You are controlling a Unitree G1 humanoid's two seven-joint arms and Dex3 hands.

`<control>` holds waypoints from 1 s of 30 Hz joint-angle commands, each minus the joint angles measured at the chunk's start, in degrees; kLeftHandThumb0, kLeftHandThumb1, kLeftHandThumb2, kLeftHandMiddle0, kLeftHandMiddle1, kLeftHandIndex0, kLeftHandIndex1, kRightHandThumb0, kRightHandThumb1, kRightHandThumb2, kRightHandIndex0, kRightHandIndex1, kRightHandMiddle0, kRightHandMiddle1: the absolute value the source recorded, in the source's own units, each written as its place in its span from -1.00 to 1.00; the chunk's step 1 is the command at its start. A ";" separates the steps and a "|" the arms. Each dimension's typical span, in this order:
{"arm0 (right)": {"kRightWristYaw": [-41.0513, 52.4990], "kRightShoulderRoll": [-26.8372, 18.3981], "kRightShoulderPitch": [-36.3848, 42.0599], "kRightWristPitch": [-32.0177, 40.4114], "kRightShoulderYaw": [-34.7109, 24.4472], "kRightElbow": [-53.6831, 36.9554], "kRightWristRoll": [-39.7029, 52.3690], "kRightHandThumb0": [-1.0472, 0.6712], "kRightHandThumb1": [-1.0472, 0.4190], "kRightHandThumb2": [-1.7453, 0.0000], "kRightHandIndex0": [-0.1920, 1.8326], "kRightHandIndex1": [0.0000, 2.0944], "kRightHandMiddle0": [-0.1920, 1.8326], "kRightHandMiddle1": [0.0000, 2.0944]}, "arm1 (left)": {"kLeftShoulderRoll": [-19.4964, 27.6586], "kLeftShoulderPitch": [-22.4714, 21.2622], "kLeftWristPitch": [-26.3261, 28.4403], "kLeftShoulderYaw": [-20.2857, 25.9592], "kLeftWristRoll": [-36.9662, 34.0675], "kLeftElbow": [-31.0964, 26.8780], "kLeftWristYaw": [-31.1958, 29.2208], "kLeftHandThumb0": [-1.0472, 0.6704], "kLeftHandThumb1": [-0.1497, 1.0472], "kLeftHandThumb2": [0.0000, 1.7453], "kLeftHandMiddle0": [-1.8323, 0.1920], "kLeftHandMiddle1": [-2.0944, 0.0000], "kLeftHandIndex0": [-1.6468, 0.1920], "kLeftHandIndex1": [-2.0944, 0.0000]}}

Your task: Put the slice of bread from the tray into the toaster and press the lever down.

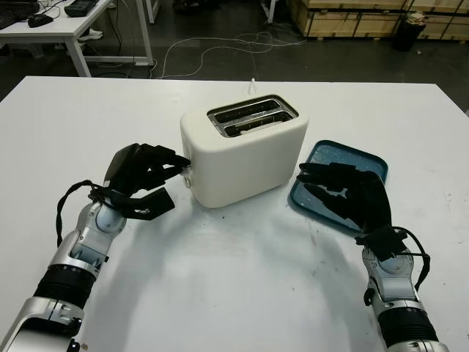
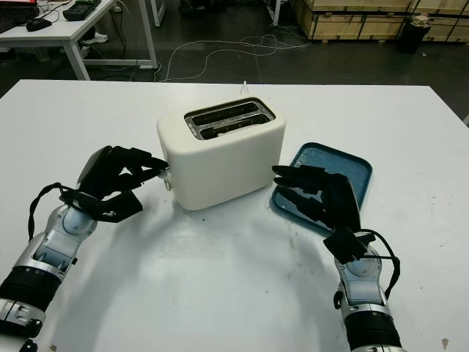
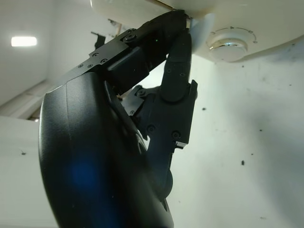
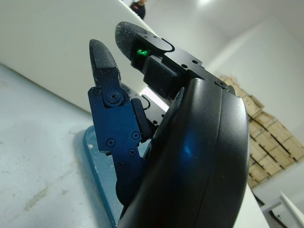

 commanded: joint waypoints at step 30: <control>-0.48 -0.32 0.77 1.41 -0.65 -1.19 -0.67 -0.21 -0.82 1.00 0.30 -0.97 0.24 -1.00 | -0.81 -6.11 1.34 -10.72 6.27 1.55 -7.28 -0.12 0.75 -0.97 -0.08 -0.10 -0.53 0.97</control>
